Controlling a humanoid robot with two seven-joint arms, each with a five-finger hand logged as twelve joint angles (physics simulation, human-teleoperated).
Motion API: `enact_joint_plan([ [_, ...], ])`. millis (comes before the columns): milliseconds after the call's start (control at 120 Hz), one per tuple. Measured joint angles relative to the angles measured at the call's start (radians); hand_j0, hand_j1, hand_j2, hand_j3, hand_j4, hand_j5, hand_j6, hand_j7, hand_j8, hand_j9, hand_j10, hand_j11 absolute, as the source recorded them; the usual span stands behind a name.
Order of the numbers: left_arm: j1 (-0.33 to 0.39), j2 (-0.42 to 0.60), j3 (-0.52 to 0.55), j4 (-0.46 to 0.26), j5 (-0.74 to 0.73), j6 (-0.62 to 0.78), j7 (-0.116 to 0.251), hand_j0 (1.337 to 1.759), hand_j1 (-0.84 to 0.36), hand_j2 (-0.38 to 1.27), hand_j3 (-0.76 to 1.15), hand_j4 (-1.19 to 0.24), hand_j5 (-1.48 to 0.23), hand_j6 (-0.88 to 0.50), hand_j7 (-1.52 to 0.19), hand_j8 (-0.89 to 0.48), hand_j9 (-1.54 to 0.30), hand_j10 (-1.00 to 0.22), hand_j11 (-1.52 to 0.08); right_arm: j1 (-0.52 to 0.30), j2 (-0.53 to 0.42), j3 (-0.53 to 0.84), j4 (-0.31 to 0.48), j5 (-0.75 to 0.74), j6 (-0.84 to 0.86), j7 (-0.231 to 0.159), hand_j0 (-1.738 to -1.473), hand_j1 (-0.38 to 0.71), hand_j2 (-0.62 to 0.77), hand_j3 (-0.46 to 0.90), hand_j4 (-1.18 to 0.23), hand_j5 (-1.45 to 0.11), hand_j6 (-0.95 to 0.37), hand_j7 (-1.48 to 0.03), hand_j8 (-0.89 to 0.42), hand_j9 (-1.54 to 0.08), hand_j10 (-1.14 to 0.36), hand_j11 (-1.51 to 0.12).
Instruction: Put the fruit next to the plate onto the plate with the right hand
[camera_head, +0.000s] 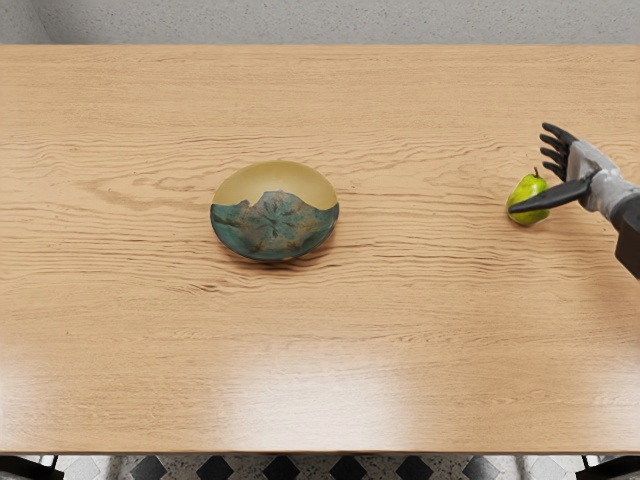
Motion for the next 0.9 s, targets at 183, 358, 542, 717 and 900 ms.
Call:
enact_joint_plan([
  [183,0.0,0.0,0.0,0.0,0.0,0.0,0.0,1.658,0.35,0.0,0.0,0.0,0.0,0.0,0.0,0.0,0.0,0.0,0.0,-0.007,0.004,-0.056,-0.019,0.02,0.0,0.049,-1.658,-0.31,0.0,0.0,-0.03,-0.04,-0.03,-0.04,-0.03,-0.04,-0.03,-0.04],
  [358,0.0,0.0,0.0,0.0,0.0,0.0,0.0,1.658,0.35,0.0,0.0,0.0,0.0,0.0,0.0,0.0,0.0,0.0,0.0,-0.01,0.007,-0.108,-0.021,0.023,0.003,0.118,-1.658,-0.24,-0.02,0.0,-0.09,-0.12,-0.09,-0.12,-0.09,-0.12,-0.09,-0.12],
  [542,0.0,0.0,0.0,0.0,0.0,0.0,0.0,1.658,0.35,0.0,0.0,0.0,0.0,0.0,0.0,0.0,0.0,0.0,0.0,-0.012,0.009,-0.135,-0.021,0.027,0.017,0.15,-1.658,-0.11,-0.04,0.0,-0.21,-0.27,-0.21,-0.27,-0.21,-0.27,-0.21,-0.27],
  [717,0.0,0.0,-0.001,0.0,0.0,0.0,0.0,1.658,0.35,0.0,0.0,0.0,0.0,0.0,0.0,0.0,0.0,0.0,0.0,-0.016,0.013,-0.141,-0.021,0.03,0.021,0.156,-1.658,-0.04,-0.04,0.0,-0.28,-0.35,-0.28,-0.34,-0.28,-0.34,-0.28,-0.35],
  [900,0.0,0.0,-0.001,0.0,0.001,0.0,0.0,1.658,0.35,0.0,0.0,0.0,0.0,0.0,0.0,0.0,0.0,0.0,0.0,-0.022,0.014,-0.164,-0.02,0.036,0.022,0.157,-1.658,0.06,-0.05,0.0,-0.41,-0.45,-0.39,-0.47,-0.39,-0.46,-0.38,-0.47],
])
